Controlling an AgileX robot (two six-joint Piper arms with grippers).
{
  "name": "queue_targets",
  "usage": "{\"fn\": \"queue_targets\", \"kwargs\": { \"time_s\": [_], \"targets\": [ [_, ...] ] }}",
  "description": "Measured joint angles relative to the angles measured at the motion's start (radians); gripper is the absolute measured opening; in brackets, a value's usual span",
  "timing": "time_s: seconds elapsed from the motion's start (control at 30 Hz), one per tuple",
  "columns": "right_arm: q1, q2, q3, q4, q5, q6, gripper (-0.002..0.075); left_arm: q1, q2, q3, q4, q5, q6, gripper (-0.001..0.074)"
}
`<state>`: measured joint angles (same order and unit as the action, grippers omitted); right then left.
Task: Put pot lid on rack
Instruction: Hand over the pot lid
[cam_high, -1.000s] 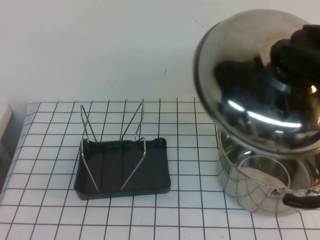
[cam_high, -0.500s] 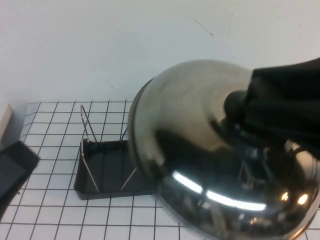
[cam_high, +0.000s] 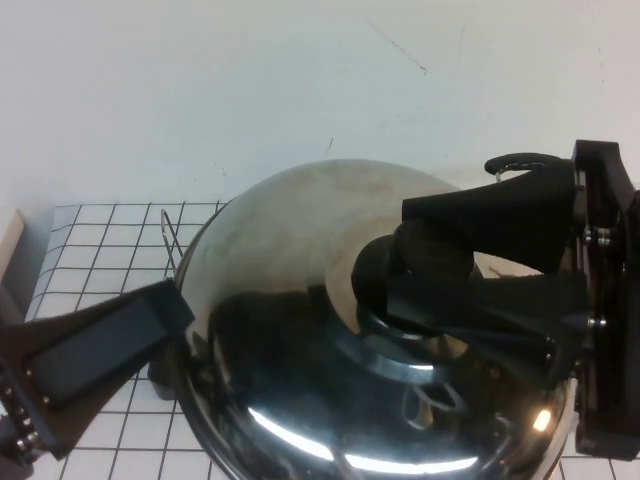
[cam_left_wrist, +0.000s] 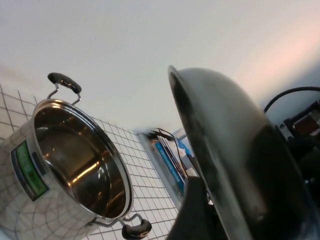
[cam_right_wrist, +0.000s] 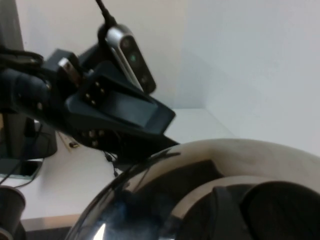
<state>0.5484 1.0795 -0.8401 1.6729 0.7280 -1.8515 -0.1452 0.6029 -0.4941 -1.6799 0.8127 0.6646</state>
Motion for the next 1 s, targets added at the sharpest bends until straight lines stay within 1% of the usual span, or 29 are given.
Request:
{"fn": "queue_targets", "kwargs": {
  "time_s": [0.1, 0.2, 0.53, 0.7, 0.83, 1.0],
  "targets": [
    [0.002, 0.004, 0.0, 0.0, -0.01, -0.005, 0.0352, 0.0, 0.0, -0.023, 0.0, 0.002, 0.006, 0.048],
    [0.004, 0.026, -0.018, 0.0, 0.02, -0.006, 0.0352, 0.0, 0.0, -0.036, 0.002, 0.007, 0.007, 0.0458],
    [0.004, 0.125, -0.146, 0.006, 0.112, 0.0, 0.0352, 0.0, 0.002, -0.036, 0.015, -0.011, -0.038, 0.045],
    [0.004, 0.132, -0.161, 0.006, 0.116, 0.0, 0.0352, 0.0, 0.004, -0.036, 0.015, -0.016, -0.071, 0.045],
    [0.004, 0.134, -0.161, 0.006, 0.116, 0.0, 0.0352, 0.0, 0.004, -0.036, 0.008, -0.07, -0.164, 0.0449],
    [0.004, 0.134, -0.161, 0.004, 0.114, -0.007, 0.0352, 0.0, 0.004, -0.036, 0.002, -0.127, -0.178, 0.043]
  ]
}}
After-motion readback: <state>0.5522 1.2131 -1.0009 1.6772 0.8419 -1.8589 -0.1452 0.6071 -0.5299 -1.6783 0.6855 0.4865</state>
